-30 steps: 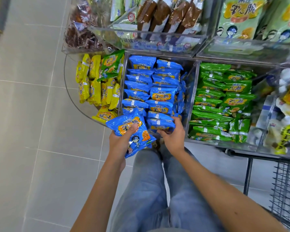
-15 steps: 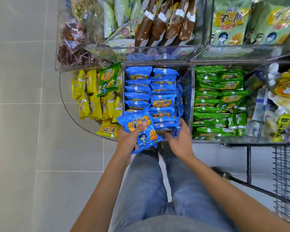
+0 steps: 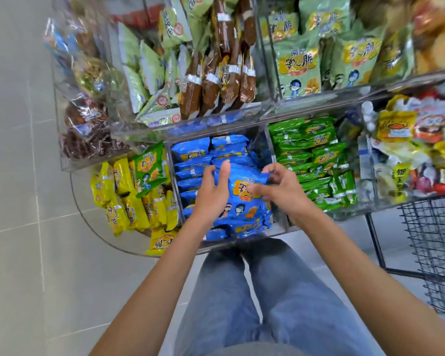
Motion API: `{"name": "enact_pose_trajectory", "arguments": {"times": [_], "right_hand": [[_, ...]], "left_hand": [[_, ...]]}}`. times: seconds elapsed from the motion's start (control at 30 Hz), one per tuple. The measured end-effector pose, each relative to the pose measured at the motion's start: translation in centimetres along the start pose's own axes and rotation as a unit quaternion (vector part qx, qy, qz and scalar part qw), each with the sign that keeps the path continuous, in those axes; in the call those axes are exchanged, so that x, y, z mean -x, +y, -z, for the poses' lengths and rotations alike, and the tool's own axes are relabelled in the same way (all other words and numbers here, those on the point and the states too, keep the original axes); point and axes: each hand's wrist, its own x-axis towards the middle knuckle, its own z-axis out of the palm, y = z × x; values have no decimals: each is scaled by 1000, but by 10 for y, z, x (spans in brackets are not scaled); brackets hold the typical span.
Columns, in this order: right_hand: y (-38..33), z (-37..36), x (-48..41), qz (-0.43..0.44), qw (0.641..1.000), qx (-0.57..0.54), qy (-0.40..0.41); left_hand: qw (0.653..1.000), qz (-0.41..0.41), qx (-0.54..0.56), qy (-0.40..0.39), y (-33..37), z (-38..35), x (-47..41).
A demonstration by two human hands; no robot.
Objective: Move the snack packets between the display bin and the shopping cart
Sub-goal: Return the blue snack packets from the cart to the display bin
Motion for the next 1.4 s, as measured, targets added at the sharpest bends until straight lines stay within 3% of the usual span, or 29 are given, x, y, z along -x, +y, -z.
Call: {"name": "enact_pose_trajectory", "arguments": {"times": [0.13,0.23,0.33,0.43,0.53,0.67,0.8,0.9,0.97,1.07,1.13,1.2,1.27,1.33,1.4], "right_hand": [[-1,33,-3,-20,999,-43,15],[-1,48,-9,17,991,-60,114],[-1,43,-31,76,964,33,253],[2,20,-54,120,928,177,306],[10,-9,-71,112,915,261,287],[22,-26,-85,74,910,359,194],[18,-12,-82,74,910,379,150],[15,4,-67,138,931,289,173],[10,11,-54,162,972,149,85],[3,19,-44,160,986,28,-22],[2,23,-43,155,988,23,12],[4,26,-43,153,982,46,101],[10,28,-46,138,965,76,208],[14,25,-50,120,949,108,272],[16,16,-54,118,944,139,274]], "left_hand": [[998,18,49,39,2,8,-22],[997,9,30,69,0,16,-35],[995,27,48,87,3,20,-47],[995,22,60,81,5,20,-54],[997,-28,38,55,5,22,-53],[993,-117,0,10,4,29,-53],[987,-157,-24,14,7,28,-57],[984,-171,-46,-6,17,23,-58],[983,-169,-35,-61,26,21,-59],[977,-160,-14,-142,42,10,-66],[973,-167,-17,-158,46,-2,-73],[973,-182,-77,-116,43,-13,-82],[947,-218,-231,-43,32,-15,-93],[853,-271,-445,-32,15,-12,-102],[768,-292,-568,-53,-1,-8,-109]]}}
